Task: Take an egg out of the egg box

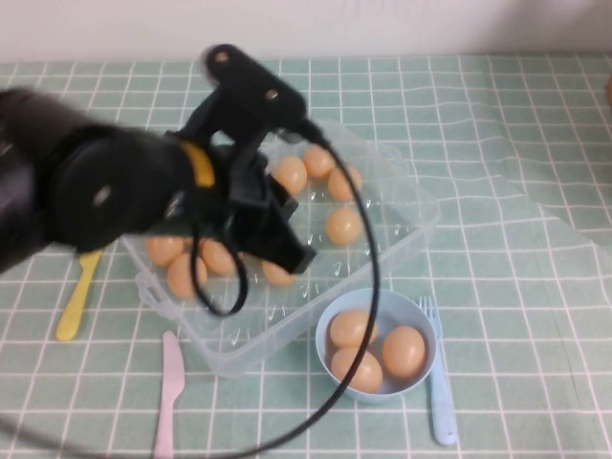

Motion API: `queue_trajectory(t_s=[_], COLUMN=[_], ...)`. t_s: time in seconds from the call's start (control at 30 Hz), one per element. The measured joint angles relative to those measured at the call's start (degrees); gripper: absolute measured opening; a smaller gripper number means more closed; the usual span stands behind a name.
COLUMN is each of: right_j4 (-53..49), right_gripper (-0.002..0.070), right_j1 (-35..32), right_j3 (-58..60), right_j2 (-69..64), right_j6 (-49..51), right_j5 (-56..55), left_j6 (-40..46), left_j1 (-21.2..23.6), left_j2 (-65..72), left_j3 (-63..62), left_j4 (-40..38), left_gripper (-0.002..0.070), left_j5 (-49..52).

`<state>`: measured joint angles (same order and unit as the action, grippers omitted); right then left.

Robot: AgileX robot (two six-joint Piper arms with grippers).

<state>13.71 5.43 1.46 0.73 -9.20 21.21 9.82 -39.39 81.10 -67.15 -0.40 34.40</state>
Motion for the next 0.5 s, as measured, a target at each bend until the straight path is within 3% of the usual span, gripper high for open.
queue_trajectory(t_s=[0.27, 0.5], right_j4=[0.0, 0.0], right_gripper=[-0.0018, -0.0018], right_j1=[0.0, 0.0], right_j3=[0.0, 0.0], right_j2=[0.1, 0.1], right_j6=[0.0, 0.0], right_j5=[0.0, 0.0], left_j6=[-1.7, -7.6], left_j1=[0.0, 0.0], left_j2=[-19.5, -27.5], left_j3=[21.0, 30.8], left_j4=[-3.0, -3.7], left_gripper=[-0.0001, -0.0002], left_j5=[-18.1, -21.3])
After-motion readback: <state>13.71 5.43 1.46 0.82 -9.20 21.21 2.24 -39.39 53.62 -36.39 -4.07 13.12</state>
